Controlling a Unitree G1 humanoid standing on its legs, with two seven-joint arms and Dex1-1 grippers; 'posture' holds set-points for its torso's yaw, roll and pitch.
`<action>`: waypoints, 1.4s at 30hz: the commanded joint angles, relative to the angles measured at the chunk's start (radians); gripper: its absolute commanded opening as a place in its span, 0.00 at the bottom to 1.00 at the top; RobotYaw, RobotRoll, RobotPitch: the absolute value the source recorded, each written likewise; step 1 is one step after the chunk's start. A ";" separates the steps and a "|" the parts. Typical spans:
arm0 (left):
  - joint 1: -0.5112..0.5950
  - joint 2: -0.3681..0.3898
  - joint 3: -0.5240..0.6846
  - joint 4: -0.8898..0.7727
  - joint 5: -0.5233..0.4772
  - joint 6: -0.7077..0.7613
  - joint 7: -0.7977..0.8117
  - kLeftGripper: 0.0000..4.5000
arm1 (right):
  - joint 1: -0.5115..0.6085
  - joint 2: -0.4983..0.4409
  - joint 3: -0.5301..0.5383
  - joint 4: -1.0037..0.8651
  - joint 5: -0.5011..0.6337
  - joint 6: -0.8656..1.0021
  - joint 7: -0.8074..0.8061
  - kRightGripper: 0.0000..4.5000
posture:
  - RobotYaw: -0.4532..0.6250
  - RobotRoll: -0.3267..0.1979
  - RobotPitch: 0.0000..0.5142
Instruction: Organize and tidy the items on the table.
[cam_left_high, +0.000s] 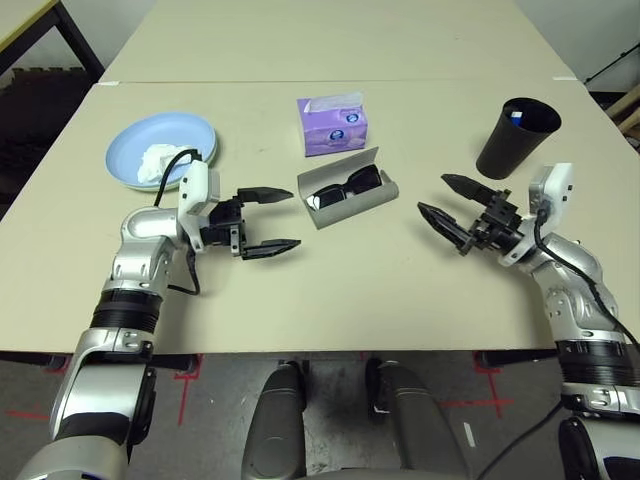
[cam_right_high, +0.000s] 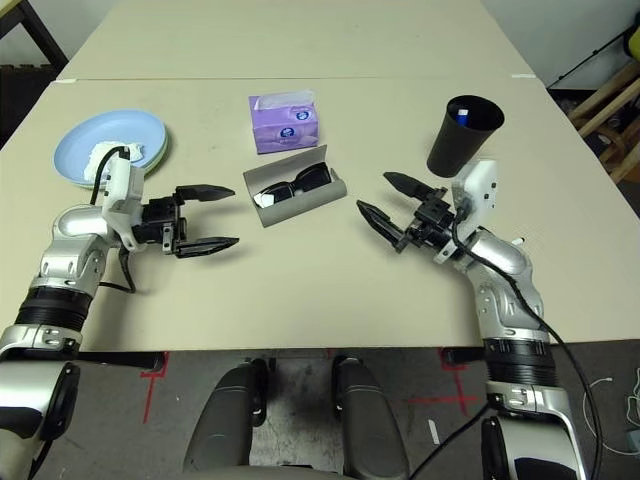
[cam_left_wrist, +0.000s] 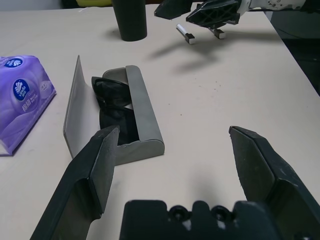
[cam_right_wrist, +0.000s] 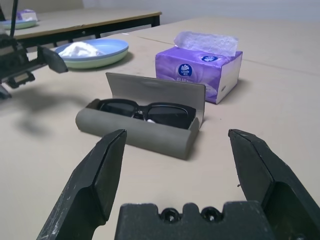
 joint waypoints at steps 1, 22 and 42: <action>0.012 0.009 0.009 -0.010 0.008 0.012 0.001 1.00 | 0.029 -0.021 -0.013 0.034 0.021 -0.042 0.032 0.99 | 0.51 0.62 0.39; -0.195 -0.030 0.054 0.332 0.116 -0.119 0.210 0.91 | 0.101 -0.043 0.011 -0.062 0.036 -0.106 0.006 1.00 | 0.49 0.62 0.39; -0.355 -0.090 0.031 0.604 0.226 -0.242 0.207 0.01 | 0.106 -0.058 0.035 -0.184 0.044 -0.016 -0.044 1.00 | 0.47 0.62 0.42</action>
